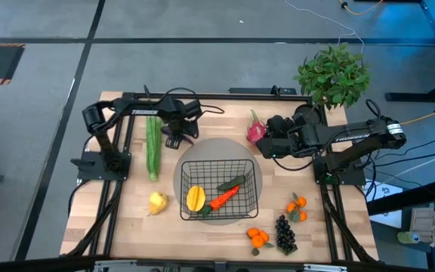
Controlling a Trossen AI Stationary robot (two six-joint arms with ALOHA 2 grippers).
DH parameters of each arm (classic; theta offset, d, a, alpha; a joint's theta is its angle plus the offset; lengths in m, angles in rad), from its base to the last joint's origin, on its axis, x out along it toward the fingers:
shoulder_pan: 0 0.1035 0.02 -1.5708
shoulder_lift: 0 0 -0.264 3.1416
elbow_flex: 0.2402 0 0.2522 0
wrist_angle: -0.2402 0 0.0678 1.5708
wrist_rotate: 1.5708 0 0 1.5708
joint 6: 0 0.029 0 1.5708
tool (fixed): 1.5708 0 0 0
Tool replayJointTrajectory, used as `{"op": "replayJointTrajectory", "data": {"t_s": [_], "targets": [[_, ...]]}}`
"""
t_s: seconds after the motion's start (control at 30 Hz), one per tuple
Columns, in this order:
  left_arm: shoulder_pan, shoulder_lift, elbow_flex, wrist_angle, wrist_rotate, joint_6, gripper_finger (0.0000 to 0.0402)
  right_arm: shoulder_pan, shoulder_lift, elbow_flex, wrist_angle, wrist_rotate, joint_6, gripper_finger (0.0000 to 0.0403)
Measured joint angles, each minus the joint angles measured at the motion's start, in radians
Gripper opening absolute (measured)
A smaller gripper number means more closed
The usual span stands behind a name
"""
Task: Build produce basket
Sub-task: Put the eggplant into the wire basket
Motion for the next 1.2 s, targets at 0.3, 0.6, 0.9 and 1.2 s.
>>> {"op": "replayJointTrajectory", "data": {"t_s": [0.3, 0.6, 0.9, 1.2], "targets": [[0.04, 0.08, 0.005, -0.004, -0.027, -0.045, 0.0173, 0.0, 0.0, 0.0, 0.0, -0.001, 0.0, 0.0204], [0.046, 0.077, 0.002, 0.009, -0.023, -0.061, 0.0173, 0.0, 0.0, 0.0, 0.0, 0.0, 0.0, 0.0204], [0.043, 0.077, 0.001, 0.018, -0.003, -0.084, 0.0166, 0.0, 0.0, 0.0, 0.0, 0.0, 0.0, 0.0204], [0.04, 0.077, 0.001, 0.029, -0.004, -0.121, 0.0097, 0.0, 0.0, 0.0, 0.0, 0.0, 0.0, 0.0204]]}}
